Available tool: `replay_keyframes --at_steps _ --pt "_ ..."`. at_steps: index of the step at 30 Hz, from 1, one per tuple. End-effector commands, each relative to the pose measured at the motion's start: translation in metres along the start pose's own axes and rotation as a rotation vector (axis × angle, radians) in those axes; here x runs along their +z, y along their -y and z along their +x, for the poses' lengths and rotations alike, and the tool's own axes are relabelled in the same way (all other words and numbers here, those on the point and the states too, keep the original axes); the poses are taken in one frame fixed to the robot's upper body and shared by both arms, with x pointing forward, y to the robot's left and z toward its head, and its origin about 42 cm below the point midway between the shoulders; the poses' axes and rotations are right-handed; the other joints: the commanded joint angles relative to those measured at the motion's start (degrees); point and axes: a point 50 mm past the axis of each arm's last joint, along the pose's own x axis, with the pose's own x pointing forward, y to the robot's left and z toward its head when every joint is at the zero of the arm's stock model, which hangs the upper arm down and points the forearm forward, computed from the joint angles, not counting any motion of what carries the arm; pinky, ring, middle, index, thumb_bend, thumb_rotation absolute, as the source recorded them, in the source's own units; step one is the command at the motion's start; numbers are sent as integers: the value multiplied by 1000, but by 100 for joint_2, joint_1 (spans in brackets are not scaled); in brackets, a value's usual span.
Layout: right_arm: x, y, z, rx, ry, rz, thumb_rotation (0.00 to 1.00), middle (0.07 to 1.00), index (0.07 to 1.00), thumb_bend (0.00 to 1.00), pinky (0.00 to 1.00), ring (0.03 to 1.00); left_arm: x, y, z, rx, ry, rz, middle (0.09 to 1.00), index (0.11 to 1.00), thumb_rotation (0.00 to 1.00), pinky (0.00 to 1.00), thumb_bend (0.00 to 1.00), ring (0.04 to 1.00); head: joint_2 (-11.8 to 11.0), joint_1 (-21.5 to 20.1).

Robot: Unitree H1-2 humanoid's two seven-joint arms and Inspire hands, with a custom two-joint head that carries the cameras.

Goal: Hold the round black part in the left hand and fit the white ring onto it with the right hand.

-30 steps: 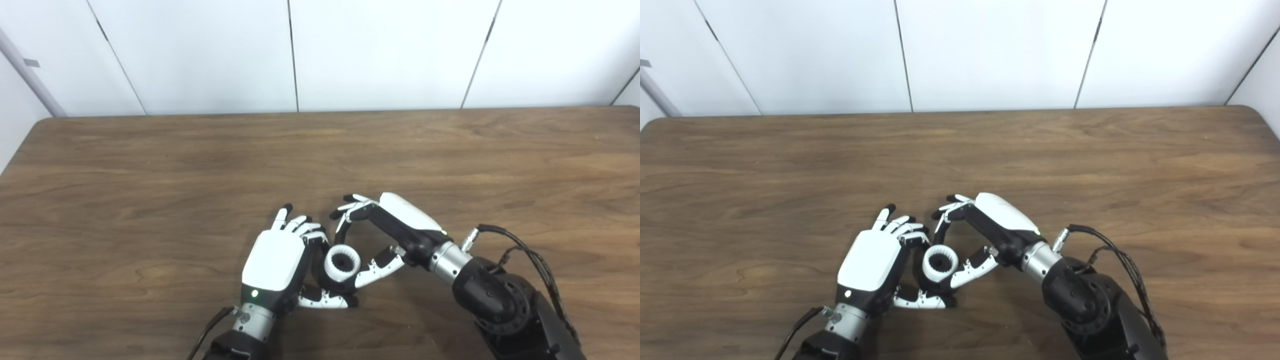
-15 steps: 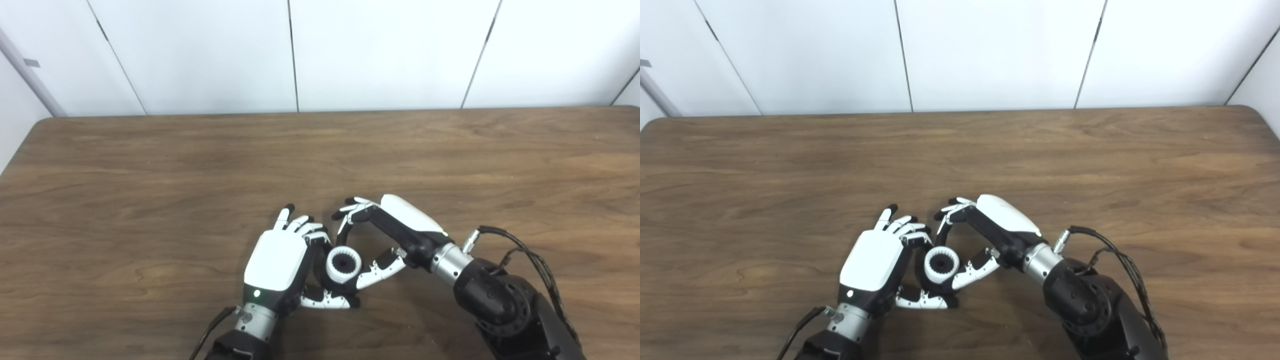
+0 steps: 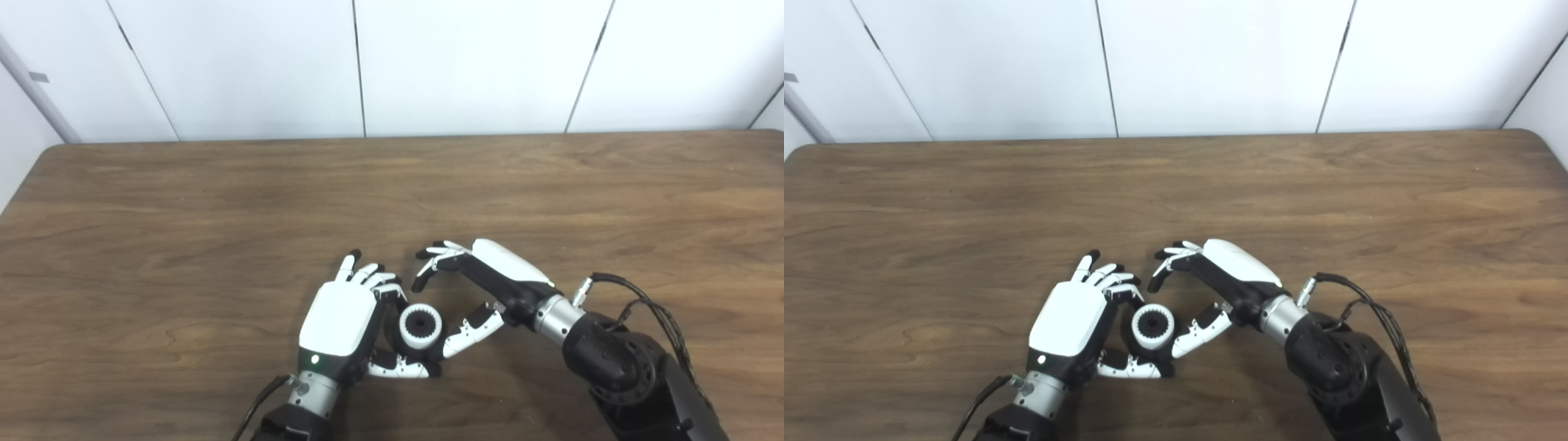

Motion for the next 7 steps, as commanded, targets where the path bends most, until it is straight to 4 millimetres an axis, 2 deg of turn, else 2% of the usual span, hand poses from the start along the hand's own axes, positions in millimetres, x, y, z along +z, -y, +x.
replay_keyframes --at_steps 1,7 --pt "9 18 1 -52 36 -38 308 902 671 1000 953 969 1 6 0 -33 3 26 763 485 53 1000 523 856 0 3" --pt "6 30 -5 -66 8 -54 325 905 705 1000 932 971 1 5 0 -35 -3 27 764 485 54 1000 524 858 2 -2"
